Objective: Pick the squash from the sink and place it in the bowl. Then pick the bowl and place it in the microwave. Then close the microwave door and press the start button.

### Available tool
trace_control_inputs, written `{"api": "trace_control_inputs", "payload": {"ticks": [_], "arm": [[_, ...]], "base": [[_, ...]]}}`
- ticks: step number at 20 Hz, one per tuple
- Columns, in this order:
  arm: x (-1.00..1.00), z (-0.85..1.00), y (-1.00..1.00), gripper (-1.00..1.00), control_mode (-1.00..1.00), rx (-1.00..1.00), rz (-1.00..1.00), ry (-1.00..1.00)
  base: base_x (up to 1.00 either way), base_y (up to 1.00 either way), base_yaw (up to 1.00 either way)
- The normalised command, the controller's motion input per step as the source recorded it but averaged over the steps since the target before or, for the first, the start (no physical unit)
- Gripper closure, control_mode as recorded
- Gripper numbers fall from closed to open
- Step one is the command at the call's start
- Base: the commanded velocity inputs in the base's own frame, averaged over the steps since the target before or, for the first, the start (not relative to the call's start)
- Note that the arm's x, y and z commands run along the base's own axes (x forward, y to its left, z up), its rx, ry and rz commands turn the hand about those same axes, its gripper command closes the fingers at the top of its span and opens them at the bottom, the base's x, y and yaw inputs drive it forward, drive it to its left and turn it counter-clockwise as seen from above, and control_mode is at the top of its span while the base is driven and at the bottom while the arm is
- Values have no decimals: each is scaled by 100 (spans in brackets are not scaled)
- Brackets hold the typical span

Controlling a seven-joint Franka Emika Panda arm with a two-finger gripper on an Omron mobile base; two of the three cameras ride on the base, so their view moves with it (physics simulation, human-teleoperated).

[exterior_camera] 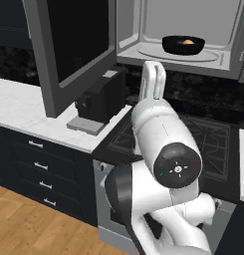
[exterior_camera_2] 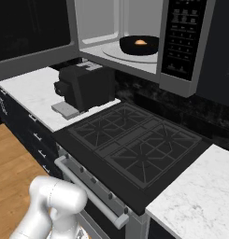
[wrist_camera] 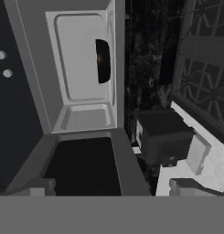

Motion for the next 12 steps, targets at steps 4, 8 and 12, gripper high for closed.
{"api": "trace_control_inputs", "payload": {"ticks": [4,8,12], "arm": [[-28,-48,83,-100,-100,0,-11,-3],[0,-52,75,-100,-100,-5,-11,-4],[16,-68,72,-100,-100,-3,-10,-18]], "base": [[0,0,0],[0,0,0],[0,0,0]]}}
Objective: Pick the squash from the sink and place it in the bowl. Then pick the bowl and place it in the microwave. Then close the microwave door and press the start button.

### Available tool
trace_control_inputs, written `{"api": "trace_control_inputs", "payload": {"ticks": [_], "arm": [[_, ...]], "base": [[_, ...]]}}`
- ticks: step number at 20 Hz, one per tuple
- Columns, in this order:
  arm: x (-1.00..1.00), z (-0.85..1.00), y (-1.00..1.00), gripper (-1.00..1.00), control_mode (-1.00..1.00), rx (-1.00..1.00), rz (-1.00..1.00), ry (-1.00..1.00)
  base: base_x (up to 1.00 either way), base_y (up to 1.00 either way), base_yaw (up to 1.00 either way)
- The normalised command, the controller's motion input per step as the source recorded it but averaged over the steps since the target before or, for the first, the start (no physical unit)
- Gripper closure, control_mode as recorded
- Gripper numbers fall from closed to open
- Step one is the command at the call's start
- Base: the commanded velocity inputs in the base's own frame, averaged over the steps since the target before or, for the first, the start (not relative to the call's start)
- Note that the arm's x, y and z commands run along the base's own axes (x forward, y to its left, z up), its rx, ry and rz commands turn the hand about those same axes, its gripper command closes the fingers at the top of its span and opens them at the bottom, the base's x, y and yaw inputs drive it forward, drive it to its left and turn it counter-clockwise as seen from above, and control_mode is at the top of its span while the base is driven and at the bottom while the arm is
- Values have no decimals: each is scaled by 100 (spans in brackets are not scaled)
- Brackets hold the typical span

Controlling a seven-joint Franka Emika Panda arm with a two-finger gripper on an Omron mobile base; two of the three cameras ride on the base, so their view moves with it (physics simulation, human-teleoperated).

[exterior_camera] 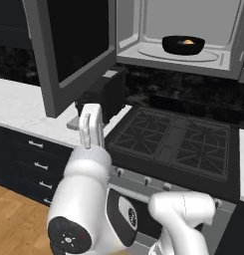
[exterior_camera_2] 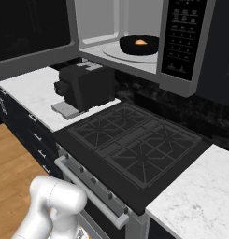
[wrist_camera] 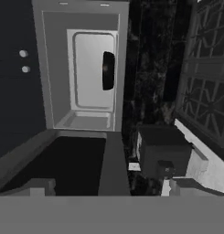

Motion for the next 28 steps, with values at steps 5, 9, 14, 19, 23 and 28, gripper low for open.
{"api": "trace_control_inputs", "payload": {"ticks": [5,9,14,19,23,28], "arm": [[30,-38,80,-100,-100,-1,-11,-17],[42,-41,97,-100,-100,-3,-10,-18],[60,-51,83,-100,-100,5,-5,-4],[57,-40,59,-100,-100,15,0,-5],[80,-35,52,-100,-100,12,1,0],[84,-39,53,-100,-100,17,3,0]], "base": [[0,0,0],[0,0,0],[0,0,0],[0,0,0],[0,0,0],[0,0,0]]}}
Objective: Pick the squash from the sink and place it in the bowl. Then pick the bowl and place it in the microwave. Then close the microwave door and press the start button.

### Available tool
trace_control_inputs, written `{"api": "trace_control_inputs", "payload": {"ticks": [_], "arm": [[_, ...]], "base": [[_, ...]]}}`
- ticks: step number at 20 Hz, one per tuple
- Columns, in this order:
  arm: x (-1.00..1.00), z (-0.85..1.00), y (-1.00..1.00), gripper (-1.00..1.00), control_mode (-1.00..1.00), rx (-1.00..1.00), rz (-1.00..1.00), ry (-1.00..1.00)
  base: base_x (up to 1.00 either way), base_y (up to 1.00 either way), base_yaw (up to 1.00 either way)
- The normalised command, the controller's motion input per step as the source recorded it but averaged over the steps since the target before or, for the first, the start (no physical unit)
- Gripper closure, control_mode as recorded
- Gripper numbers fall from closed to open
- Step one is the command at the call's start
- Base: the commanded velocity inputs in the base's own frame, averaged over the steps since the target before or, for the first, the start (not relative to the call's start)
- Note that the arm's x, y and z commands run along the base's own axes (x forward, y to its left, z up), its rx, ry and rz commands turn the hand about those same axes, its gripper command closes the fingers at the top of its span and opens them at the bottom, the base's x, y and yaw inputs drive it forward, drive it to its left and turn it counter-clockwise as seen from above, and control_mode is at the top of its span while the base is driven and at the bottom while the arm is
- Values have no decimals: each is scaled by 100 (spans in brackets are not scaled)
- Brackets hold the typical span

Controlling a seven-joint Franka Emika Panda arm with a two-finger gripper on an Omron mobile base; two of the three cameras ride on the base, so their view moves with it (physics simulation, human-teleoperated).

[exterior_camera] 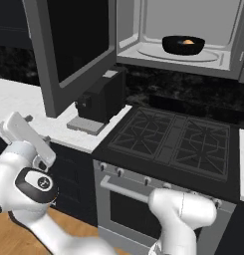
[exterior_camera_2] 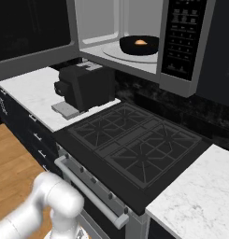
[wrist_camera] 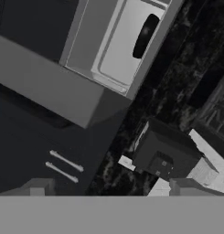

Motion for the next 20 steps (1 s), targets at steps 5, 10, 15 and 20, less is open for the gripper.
{"api": "trace_control_inputs", "payload": {"ticks": [5,10,15,20], "arm": [[86,-42,60,-100,-100,6,0,-5],[88,-10,8,-100,-100,6,0,-9],[66,0,0,-100,-100,11,0,-15],[4,6,-14,-100,-100,19,0,-25]], "base": [[0,0,0],[0,0,0],[0,0,0],[0,0,0]]}}
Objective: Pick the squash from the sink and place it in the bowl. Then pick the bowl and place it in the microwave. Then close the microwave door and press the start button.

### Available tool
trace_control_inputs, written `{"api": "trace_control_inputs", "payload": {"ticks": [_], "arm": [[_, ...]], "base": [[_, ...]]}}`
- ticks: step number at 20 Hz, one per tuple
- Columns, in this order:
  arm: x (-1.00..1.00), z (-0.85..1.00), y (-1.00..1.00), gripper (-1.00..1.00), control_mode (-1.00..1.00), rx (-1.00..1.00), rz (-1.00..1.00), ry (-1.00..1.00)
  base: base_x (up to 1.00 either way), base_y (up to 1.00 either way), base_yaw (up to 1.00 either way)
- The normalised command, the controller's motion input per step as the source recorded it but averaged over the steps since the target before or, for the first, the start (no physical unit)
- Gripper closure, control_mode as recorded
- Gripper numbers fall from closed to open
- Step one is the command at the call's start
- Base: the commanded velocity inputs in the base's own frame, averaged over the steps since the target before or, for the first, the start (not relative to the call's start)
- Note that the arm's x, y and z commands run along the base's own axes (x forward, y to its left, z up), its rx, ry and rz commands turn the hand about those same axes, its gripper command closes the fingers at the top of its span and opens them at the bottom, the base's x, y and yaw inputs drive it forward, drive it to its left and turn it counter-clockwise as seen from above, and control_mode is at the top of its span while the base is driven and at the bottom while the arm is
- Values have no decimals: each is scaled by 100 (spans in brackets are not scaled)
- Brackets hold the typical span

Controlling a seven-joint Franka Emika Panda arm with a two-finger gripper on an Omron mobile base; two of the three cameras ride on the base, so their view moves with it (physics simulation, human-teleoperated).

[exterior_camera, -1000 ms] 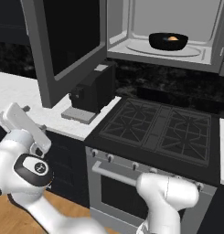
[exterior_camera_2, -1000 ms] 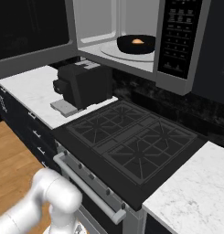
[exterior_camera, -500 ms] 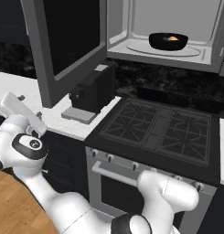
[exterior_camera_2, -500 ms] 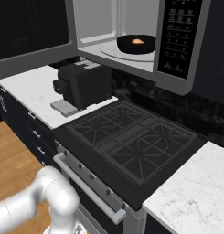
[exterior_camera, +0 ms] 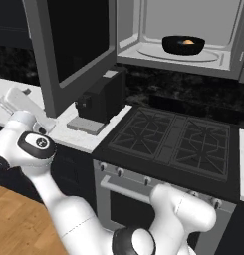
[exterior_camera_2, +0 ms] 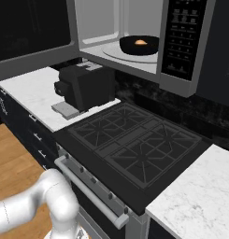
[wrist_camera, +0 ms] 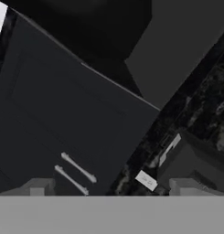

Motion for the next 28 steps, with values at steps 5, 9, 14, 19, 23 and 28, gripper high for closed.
{"api": "trace_control_inputs", "payload": {"ticks": [5,9,14,19,23,28], "arm": [[0,4,-52,-100,-100,29,0,-24],[-4,0,-47,-100,-100,35,-2,-20],[-40,2,-61,-100,-100,42,-4,-22],[-41,5,-85,-100,-100,43,-6,-18],[-29,9,-99,-100,-100,42,-4,-9],[-1,11,-97,-100,-100,37,0,-1]], "base": [[0,0,0],[0,0,0],[0,0,0],[0,0,0],[0,0,0],[0,0,0]]}}
